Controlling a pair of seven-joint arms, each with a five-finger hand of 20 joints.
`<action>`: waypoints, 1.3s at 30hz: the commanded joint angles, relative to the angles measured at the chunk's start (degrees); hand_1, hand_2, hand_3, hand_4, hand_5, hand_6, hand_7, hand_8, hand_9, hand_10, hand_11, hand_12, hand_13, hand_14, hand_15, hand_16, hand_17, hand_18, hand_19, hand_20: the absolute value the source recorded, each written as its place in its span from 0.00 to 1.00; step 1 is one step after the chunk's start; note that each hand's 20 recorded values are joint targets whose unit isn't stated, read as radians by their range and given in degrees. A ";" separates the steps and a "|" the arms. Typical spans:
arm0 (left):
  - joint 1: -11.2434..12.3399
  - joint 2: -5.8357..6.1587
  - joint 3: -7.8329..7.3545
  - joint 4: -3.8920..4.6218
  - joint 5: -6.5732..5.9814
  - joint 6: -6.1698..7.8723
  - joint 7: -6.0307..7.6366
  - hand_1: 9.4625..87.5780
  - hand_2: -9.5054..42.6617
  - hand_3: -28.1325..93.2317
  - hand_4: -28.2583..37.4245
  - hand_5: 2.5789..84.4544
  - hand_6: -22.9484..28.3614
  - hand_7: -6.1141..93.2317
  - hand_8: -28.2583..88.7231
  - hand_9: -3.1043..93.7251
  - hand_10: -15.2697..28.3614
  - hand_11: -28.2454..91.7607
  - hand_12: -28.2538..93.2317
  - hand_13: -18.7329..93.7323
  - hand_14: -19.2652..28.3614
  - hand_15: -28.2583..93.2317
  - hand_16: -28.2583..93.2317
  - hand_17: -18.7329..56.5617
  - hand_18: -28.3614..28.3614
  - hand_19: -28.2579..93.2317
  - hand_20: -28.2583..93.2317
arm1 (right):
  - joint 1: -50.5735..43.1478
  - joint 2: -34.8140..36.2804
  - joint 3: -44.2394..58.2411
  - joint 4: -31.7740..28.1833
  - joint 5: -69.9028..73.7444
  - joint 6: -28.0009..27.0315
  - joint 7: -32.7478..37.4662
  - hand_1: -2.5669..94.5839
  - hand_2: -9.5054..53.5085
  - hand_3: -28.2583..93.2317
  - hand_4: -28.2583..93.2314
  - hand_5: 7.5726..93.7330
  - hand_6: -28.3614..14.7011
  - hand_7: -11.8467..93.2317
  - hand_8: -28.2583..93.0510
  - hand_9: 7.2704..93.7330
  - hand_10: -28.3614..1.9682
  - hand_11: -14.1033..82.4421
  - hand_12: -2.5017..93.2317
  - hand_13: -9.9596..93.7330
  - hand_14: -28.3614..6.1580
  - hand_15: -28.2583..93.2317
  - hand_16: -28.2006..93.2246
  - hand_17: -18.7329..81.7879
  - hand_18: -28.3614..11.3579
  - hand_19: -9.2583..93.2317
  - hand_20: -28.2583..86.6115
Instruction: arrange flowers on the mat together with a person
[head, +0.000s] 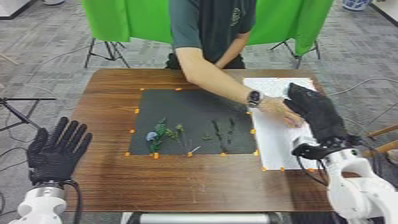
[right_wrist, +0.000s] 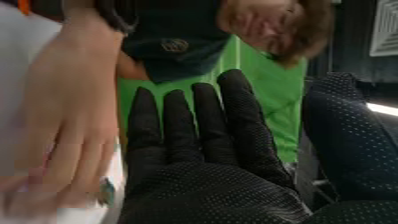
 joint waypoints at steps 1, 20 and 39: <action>0.96 -0.62 0.01 -0.23 -0.25 0.17 -0.08 0.24 0.43 0.83 0.00 0.51 0.58 0.14 0.16 0.46 0.63 0.35 0.28 0.44 0.69 0.45 0.17 0.19 0.71 0.49 0.30 | -1.02 -1.70 4.22 -0.78 -0.31 -4.59 0.14 0.27 0.33 0.86 0.03 0.43 0.52 0.21 0.14 0.35 0.53 0.18 0.10 0.36 0.57 0.31 0.23 0.37 0.49 0.21 0.36; 1.45 -0.94 -0.18 -0.16 -0.20 0.54 -0.11 0.24 0.43 0.83 0.00 0.51 0.58 0.14 0.16 0.46 0.64 0.35 0.28 0.44 0.68 0.45 0.17 0.19 0.71 0.49 0.30 | -1.08 -2.88 4.31 -0.69 -6.65 -6.58 2.18 0.30 0.26 0.87 0.03 0.44 0.53 0.22 0.14 0.35 0.53 0.19 0.10 0.36 0.57 0.32 0.23 0.37 0.49 0.22 0.36; 1.06 -0.92 -0.51 0.02 -0.16 0.70 -0.20 0.24 0.43 0.83 0.00 0.51 0.58 0.14 0.16 0.46 0.64 0.35 0.28 0.44 0.69 0.45 0.17 0.19 0.71 0.49 0.30 | 1.80 2.36 0.73 -0.49 -49.04 3.39 13.53 0.35 0.15 0.87 0.04 0.38 0.56 0.24 0.13 0.30 0.55 0.18 0.11 0.31 0.48 0.29 0.25 0.34 0.43 0.26 0.36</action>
